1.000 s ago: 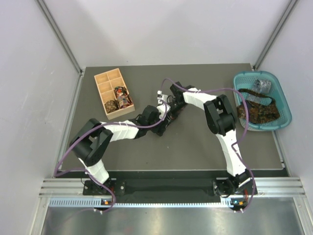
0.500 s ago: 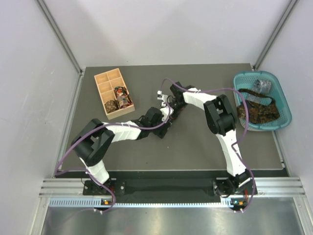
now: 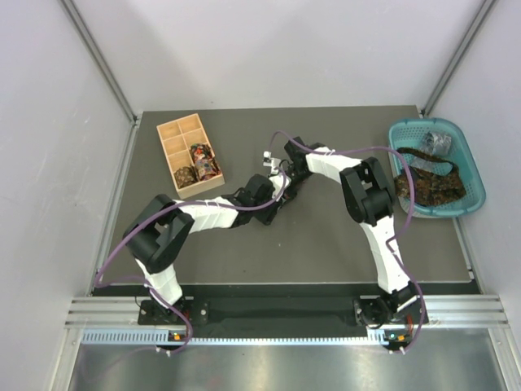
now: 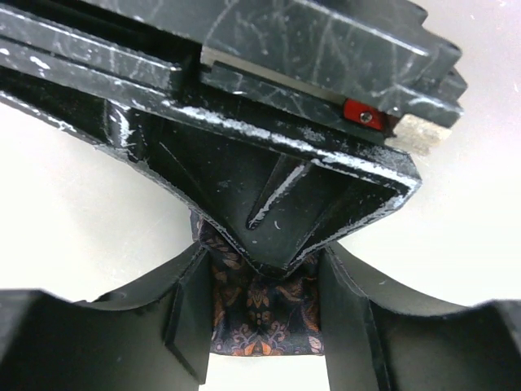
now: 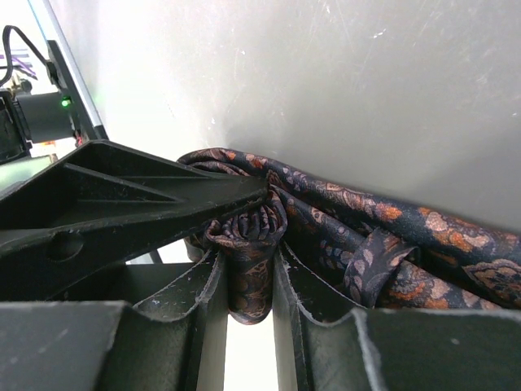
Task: Roll the ties
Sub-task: Roll the tie
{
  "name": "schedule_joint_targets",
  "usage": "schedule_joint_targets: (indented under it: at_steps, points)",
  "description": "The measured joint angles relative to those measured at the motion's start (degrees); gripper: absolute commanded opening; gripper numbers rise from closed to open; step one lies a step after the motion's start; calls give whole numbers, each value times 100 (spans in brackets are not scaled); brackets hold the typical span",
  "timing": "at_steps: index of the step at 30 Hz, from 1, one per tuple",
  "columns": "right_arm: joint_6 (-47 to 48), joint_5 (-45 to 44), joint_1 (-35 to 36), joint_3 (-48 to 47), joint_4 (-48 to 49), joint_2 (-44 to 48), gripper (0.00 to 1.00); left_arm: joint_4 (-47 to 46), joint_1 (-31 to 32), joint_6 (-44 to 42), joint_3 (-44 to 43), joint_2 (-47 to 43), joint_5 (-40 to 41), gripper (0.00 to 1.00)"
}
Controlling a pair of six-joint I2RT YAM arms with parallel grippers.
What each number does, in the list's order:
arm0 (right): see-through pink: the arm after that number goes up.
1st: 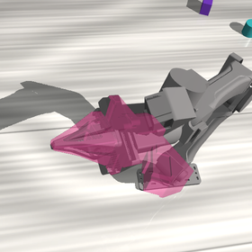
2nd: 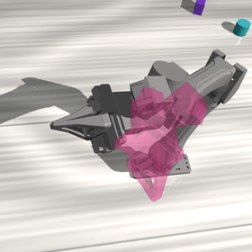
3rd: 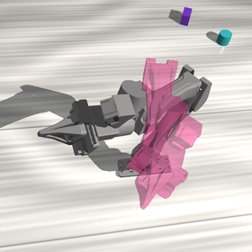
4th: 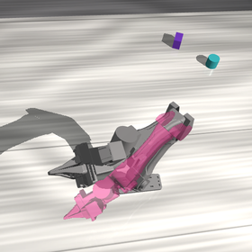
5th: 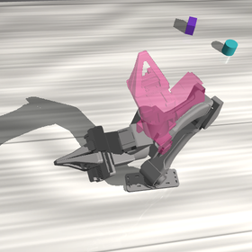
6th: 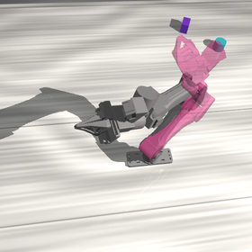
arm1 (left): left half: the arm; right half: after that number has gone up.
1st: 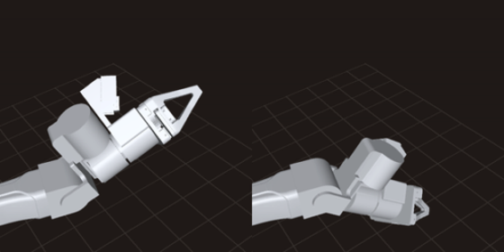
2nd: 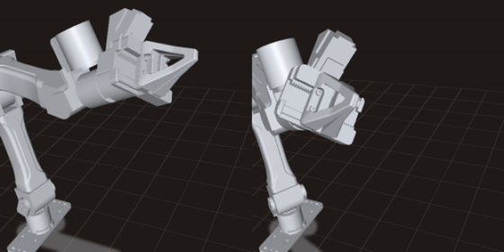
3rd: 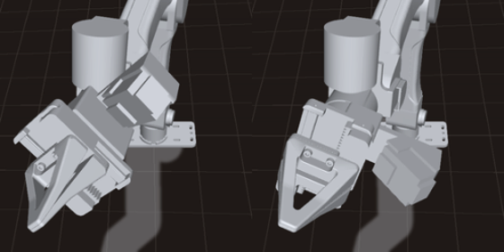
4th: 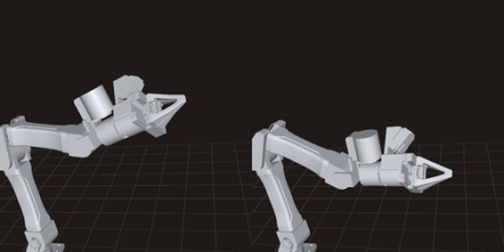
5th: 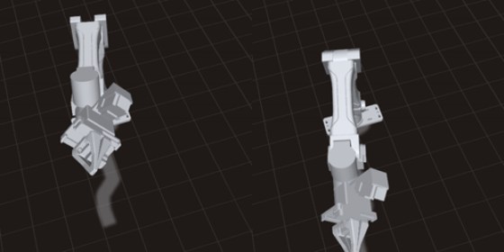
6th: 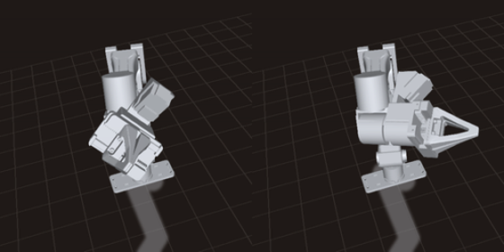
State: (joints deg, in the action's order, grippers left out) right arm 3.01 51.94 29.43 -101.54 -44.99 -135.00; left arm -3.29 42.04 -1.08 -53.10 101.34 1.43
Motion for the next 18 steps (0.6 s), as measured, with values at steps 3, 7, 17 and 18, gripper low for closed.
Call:
schedule_joint_targets:
  at_steps: [3, 7, 17, 18]
  points:
    - [-31, 4, -4, 37, 46, 15, 27, 59, 0, 7, -28, 9, -2, 47]
    - [-98, 15, -9, 144, 166, 79, 30, 81, 0, 9, -37, 9, -2, 43]
    - [-378, 68, -37, 555, 656, 330, 40, 136, 22, 0, -63, 20, -2, 40]
    - [-435, 70, -46, 632, 756, 372, 40, 162, 28, -9, -90, 33, -4, 39]
